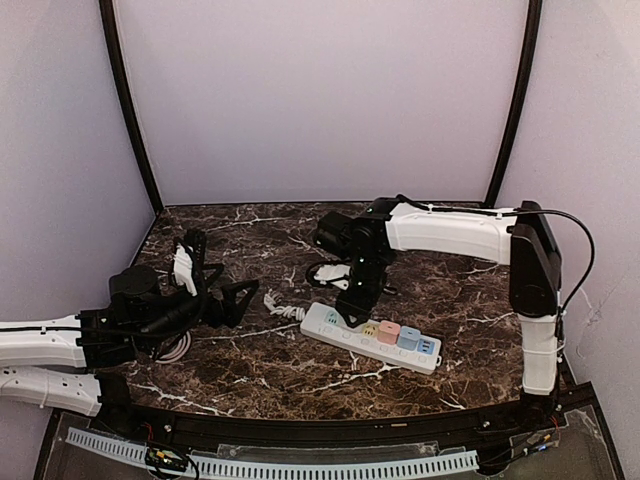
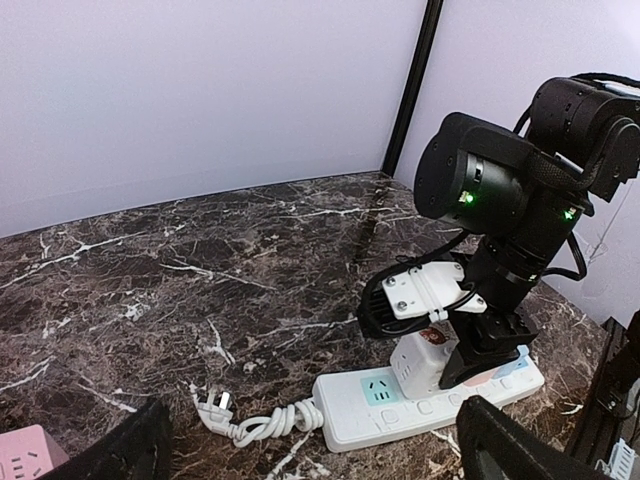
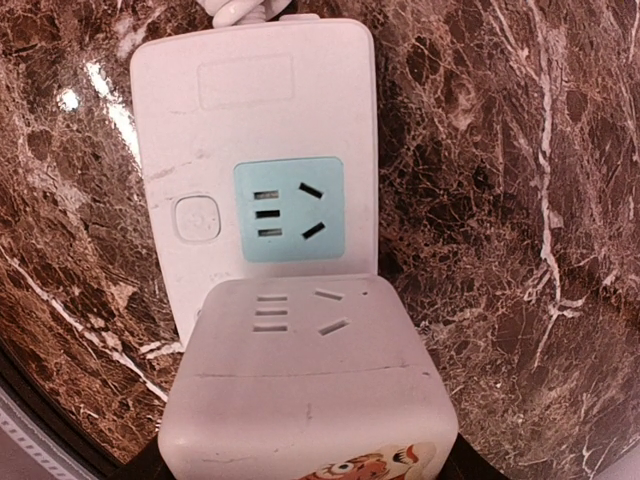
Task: Insert the plug
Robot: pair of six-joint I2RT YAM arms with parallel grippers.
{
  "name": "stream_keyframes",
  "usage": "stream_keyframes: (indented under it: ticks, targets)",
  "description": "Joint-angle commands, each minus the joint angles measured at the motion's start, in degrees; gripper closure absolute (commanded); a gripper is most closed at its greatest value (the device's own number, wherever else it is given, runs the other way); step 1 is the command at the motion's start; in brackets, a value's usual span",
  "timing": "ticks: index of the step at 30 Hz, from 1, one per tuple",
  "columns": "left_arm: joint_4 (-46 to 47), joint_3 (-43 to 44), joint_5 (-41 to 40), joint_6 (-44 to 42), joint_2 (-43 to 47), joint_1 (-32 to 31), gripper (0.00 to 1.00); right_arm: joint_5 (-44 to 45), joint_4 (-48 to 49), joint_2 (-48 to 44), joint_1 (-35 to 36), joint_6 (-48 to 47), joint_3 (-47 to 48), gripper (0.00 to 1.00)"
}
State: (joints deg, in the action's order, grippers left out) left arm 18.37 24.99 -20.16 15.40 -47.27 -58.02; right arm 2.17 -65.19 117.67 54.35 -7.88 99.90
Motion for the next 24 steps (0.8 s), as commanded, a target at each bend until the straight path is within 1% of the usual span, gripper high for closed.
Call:
stream_keyframes:
  ticks: [1, 10, 20, 24]
  targets:
    - [-0.87, -1.08, -0.08, -0.15, 1.02, 0.25, 0.01, -0.77, -0.87, 2.97, -0.19, -0.01, 0.62, 1.0]
    - [-0.79, -1.09, -0.22, -0.36, 0.93, 0.27, 0.01, -0.76, -0.62, 4.0, -0.21, -0.4, -0.09, 1.0]
    - [-0.75, -1.1, -0.08, -0.37, 0.95, 0.27, 0.01, 4.51, 2.01, 3.11, -0.12, -2.76, -3.15, 1.0]
    - [-0.79, -1.15, -0.05, -0.35, 1.15, 0.25, 0.01, 4.97, 2.33, 3.24, -0.05, -3.6, -3.17, 1.0]
